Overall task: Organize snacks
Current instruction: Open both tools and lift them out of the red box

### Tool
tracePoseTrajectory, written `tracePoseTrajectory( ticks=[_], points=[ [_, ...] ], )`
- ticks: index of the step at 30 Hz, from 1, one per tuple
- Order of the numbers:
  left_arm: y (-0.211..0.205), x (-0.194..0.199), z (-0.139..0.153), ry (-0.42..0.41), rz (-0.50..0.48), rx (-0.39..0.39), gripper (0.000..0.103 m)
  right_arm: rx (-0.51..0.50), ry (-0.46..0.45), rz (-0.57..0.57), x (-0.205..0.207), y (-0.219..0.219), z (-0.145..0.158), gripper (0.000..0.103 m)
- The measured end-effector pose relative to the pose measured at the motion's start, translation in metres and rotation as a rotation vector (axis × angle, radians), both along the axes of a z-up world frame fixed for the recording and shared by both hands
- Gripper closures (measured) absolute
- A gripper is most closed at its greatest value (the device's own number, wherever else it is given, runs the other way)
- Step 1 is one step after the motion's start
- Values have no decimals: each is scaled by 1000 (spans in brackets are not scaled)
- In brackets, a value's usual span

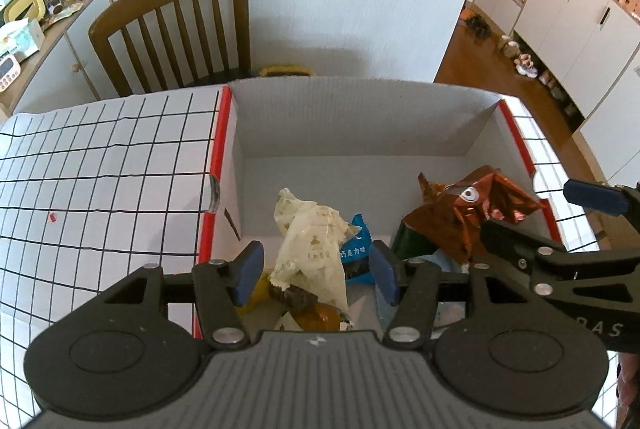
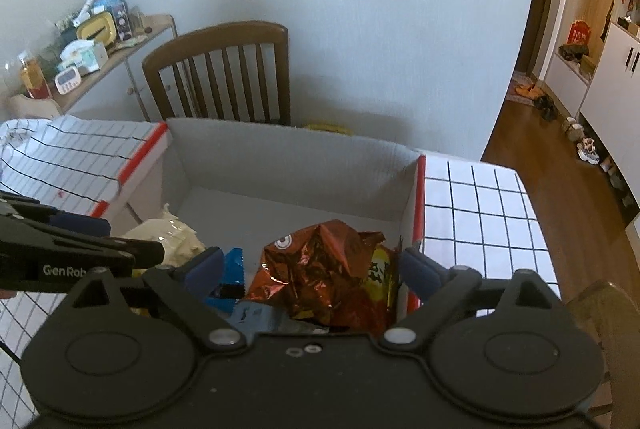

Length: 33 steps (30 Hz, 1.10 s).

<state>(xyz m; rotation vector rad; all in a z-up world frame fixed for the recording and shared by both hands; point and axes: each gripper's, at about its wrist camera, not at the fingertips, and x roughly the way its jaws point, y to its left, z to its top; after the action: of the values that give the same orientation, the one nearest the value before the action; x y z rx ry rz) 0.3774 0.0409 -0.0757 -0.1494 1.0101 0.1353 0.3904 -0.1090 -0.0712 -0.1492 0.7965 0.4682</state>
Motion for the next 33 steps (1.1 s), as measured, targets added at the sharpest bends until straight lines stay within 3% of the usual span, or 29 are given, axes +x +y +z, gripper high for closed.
tracePoseTrajectory(
  ticks=[8,11,18,26,33],
  points=[
    [-2,-35,32,-83,-12,-6,45,58,-38,4,-28,-12,26,2],
    [-4,-50,44,-117,-11,-6,36,80,-51,14,-41,-17,35,1],
    [-10,-82,63,-170,-34,2,35,104,-78,44,-73,-21,50,1],
    [-16,-115,72,-196,-54,-5,30,152,-76,59,-107,-30,56,0],
    [-10,-142,64,-196,-67,-32,21,192,-48,79,-135,-33,47,0]
  ],
)
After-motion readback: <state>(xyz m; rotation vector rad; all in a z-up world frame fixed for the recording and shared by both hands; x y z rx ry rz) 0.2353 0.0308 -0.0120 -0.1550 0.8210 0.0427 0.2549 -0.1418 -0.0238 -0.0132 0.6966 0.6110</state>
